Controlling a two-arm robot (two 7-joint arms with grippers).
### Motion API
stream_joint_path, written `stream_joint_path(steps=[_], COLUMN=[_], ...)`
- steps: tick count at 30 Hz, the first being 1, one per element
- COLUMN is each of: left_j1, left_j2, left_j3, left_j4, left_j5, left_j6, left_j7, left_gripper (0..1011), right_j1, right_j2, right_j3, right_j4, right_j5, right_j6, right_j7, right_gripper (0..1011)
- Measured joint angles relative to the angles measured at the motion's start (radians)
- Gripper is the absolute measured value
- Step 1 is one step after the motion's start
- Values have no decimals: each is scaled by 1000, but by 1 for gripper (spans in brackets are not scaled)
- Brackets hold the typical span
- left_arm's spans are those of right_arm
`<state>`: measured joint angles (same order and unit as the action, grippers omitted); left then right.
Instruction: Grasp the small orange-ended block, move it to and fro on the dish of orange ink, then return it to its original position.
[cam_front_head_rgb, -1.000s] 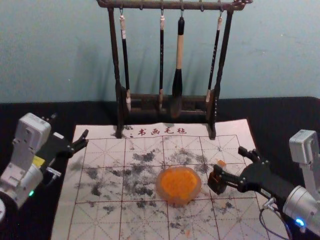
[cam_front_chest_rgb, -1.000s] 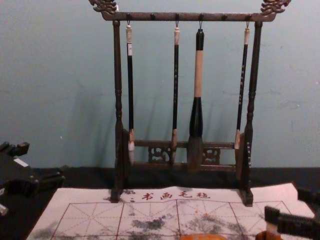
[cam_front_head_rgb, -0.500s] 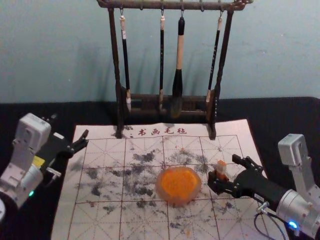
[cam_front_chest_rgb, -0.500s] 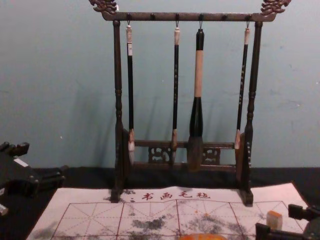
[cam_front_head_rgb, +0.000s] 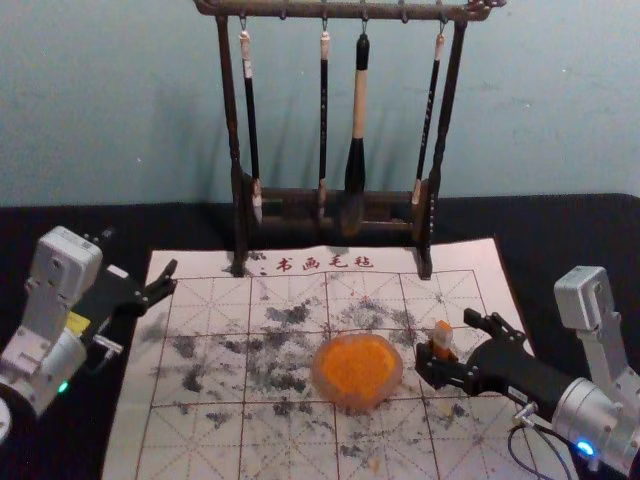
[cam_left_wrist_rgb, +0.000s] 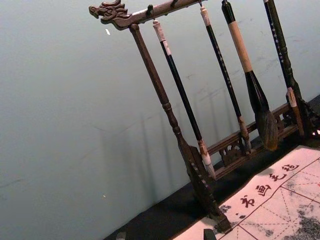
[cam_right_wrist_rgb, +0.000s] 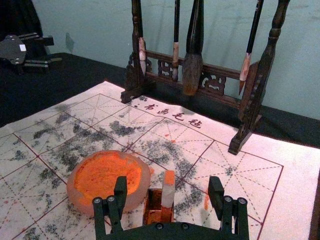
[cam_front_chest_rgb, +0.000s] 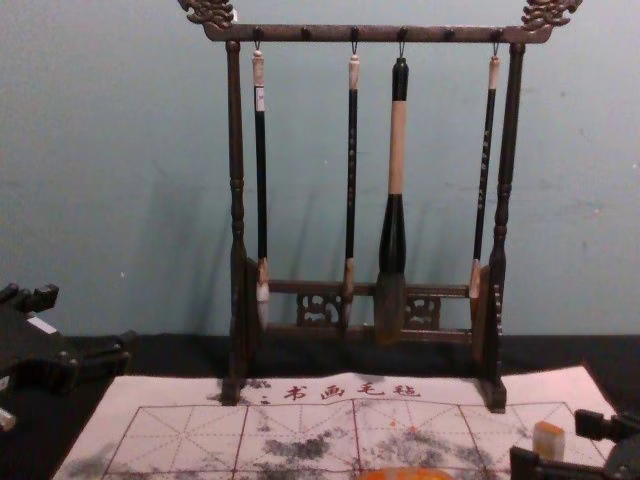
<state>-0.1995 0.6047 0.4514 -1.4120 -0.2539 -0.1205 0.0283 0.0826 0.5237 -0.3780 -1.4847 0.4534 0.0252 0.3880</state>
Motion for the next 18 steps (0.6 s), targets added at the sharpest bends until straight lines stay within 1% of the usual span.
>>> stream_joint_path(steps=[7, 11, 12, 14, 18], left_j1=[0, 0, 0, 0, 0], left_j2=[0, 0, 0, 0, 0], left_j3=[0, 0, 0, 0, 0], left_j4=[0, 0, 0, 0, 0], left_j5=[0, 0, 0, 0, 0], left_j6=[0, 0, 0, 0, 0], left_j7=[0, 0, 0, 0, 0], left_gripper=[1001, 1001, 1001, 1001, 1001], right_j1=[-1, -1, -1, -1, -1], right_j2=[1, 2, 2, 2, 2], right_j3=[-1, -1, -1, -1, -1], right_j4=[-1, -1, -1, -2, -2], right_j5=[0, 1, 1, 1, 2], right_j6=[-2, -3, -4, -4, -4], right_j7=[-1, -1, -1, -1, -1], right_gripper=[993, 915, 869, 836, 706])
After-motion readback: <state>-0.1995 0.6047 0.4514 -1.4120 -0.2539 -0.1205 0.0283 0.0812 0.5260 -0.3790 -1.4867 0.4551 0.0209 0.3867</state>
